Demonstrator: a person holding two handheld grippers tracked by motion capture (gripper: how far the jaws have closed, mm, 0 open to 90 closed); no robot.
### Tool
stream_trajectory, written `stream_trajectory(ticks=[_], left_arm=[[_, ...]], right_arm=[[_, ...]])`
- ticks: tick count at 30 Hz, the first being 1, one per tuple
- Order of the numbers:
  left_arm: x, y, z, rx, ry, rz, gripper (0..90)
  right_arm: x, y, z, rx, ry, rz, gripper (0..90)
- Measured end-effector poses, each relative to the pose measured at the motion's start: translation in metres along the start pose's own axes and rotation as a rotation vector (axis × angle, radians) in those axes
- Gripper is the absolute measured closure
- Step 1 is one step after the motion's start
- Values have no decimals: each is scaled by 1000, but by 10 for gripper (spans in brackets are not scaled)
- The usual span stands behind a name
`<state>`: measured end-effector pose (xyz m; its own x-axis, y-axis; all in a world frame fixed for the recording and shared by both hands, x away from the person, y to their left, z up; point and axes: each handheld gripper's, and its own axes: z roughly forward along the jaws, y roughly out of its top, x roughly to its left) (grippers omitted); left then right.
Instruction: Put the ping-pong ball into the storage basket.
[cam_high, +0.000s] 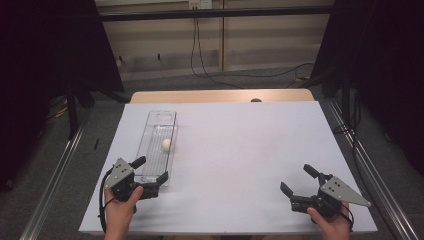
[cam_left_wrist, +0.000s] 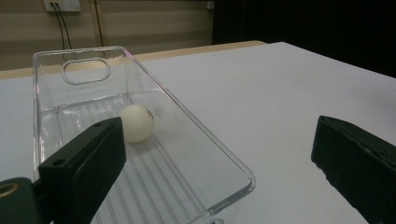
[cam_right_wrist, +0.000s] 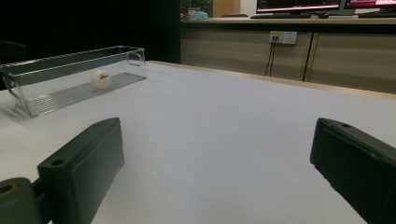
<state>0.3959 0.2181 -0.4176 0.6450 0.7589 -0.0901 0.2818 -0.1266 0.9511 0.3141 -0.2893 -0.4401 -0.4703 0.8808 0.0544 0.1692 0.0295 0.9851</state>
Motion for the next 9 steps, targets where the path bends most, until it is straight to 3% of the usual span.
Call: stream_trajectory(ticks=[9], left_arm=[[0,0,0,-7,0,2,33]], right_arm=[[-1,0,0,1,-2,3,24]])
